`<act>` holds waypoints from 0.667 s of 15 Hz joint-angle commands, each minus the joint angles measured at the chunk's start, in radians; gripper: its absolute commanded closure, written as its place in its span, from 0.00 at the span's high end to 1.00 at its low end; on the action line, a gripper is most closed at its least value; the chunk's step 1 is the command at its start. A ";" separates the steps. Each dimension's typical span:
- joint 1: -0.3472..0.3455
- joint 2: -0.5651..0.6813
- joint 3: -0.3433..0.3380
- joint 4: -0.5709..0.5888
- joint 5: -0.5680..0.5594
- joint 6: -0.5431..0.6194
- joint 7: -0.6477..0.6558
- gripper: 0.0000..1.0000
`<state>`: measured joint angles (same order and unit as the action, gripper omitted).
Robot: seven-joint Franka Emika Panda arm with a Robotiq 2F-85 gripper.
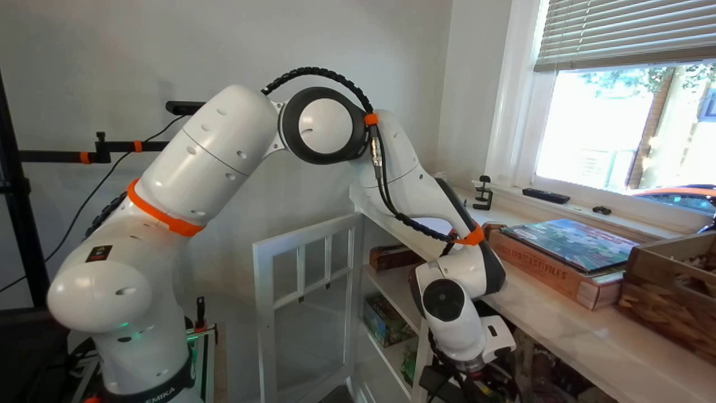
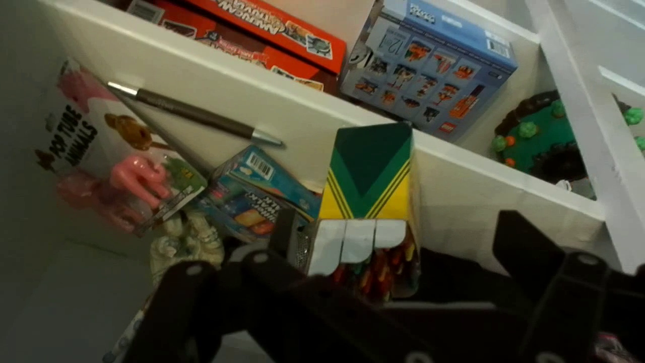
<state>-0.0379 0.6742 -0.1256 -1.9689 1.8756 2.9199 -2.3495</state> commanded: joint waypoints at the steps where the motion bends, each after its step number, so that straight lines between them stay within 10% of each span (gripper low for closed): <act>1: -0.018 -0.012 0.023 -0.049 -0.109 -0.010 0.154 1.00; 10: 0.008 0.052 0.006 -0.026 -0.286 0.022 0.499 1.00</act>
<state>-0.0420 0.6926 -0.1126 -2.0004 1.6746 2.9204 -1.9859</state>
